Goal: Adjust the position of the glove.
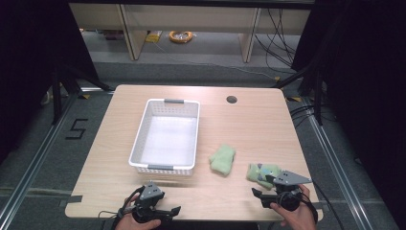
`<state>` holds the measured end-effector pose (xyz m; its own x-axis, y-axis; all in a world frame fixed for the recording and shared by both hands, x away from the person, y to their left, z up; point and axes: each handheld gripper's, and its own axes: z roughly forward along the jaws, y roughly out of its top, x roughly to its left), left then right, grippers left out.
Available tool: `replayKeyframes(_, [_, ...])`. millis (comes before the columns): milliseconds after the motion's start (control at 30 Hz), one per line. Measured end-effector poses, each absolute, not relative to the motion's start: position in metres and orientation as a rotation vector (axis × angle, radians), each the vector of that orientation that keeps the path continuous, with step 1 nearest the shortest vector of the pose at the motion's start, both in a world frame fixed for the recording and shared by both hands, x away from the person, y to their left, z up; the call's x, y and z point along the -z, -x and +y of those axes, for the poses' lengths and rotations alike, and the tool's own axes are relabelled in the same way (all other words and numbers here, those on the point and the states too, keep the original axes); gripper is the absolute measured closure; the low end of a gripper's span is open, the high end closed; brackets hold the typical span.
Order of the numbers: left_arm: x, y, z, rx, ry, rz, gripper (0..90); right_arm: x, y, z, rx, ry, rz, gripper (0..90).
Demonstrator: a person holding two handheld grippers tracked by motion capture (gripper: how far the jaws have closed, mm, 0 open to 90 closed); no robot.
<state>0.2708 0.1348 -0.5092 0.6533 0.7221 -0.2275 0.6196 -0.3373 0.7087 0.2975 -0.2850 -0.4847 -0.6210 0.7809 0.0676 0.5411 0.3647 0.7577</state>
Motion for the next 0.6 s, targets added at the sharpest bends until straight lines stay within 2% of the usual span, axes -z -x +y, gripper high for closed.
replayKeyframes(600, [0.5092,-0.2708,0.1340,-0.172,-2.056,1.046,19.7,0.4808,-0.3008,-0.2787,-1.124,-1.047,2.359,36.7])
